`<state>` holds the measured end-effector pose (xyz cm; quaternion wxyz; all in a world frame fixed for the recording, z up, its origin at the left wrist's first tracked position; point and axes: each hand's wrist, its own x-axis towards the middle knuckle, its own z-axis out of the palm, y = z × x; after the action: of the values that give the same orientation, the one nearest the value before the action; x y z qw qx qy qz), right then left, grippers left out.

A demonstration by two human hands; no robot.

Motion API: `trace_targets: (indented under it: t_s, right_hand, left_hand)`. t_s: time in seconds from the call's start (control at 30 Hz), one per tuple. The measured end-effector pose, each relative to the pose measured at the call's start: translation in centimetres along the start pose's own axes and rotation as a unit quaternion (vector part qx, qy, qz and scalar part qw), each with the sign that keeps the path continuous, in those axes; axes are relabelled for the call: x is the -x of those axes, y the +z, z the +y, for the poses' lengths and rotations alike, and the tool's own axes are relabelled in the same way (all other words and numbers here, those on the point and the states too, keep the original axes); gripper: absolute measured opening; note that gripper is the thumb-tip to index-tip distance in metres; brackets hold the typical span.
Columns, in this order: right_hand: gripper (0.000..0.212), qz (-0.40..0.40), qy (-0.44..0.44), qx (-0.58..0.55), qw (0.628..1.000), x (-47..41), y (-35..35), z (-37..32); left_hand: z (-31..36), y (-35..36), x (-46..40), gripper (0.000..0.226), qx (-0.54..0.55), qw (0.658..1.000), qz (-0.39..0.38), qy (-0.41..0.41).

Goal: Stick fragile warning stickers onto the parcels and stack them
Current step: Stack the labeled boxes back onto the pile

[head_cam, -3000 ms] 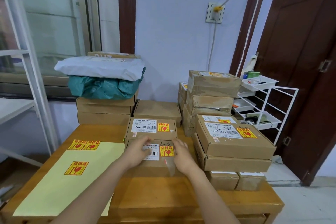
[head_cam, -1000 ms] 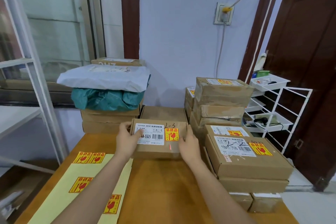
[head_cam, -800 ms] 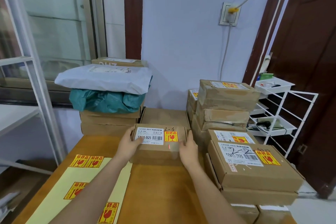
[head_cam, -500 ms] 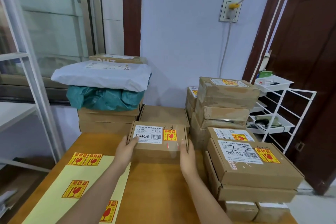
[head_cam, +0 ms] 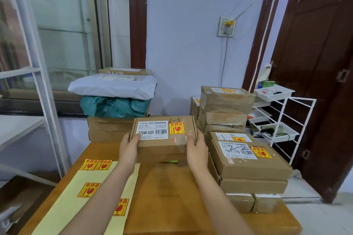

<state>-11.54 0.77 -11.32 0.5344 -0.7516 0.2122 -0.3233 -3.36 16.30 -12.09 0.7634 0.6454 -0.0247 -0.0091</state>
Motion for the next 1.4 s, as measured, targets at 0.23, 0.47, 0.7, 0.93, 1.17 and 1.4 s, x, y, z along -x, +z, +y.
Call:
trace_targets:
  t_s: [0.23, 0.47, 0.7, 0.93, 1.17, 1.4]
  right_hand:
    - [0.044, 0.046, -0.040, 0.004, 0.998, 0.1, -3.5, -3.5]
    - [0.035, 0.126, -0.042, -0.016, 0.991, -1.5, -11.5, -4.4]
    - [0.023, 0.186, 0.022, -0.013, 0.982, -2.9, -19.2, -1.6]
    - [0.029, 0.186, 0.067, 0.015, 0.980, -4.3, -22.2, 0.5]
    - [0.043, 0.167, 0.091, 0.035, 0.981, -4.4, -22.8, 1.3]
    - [0.043, 0.183, 0.091, 0.044, 0.978, -4.9, -22.7, 1.5]
  left_hand:
    - [3.7, 1.8, 2.0, 0.024, 0.041, 0.999, -0.021, 0.023]
    - [6.6, 9.2, 5.3, 0.019, 0.023, 0.993, -0.107, 0.052]
    - [5.5, 15.6, 9.1, 0.035, -0.032, 0.981, -0.192, 0.016]
    - [2.8, 18.7, 9.3, 0.066, -0.069, 0.974, -0.210, -0.042]
    - [2.8, 19.0, 10.4, 0.080, -0.091, 0.972, -0.213, -0.032]
    - [3.1, 18.7, 9.9, 0.079, -0.082, 0.966, -0.239, -0.061]
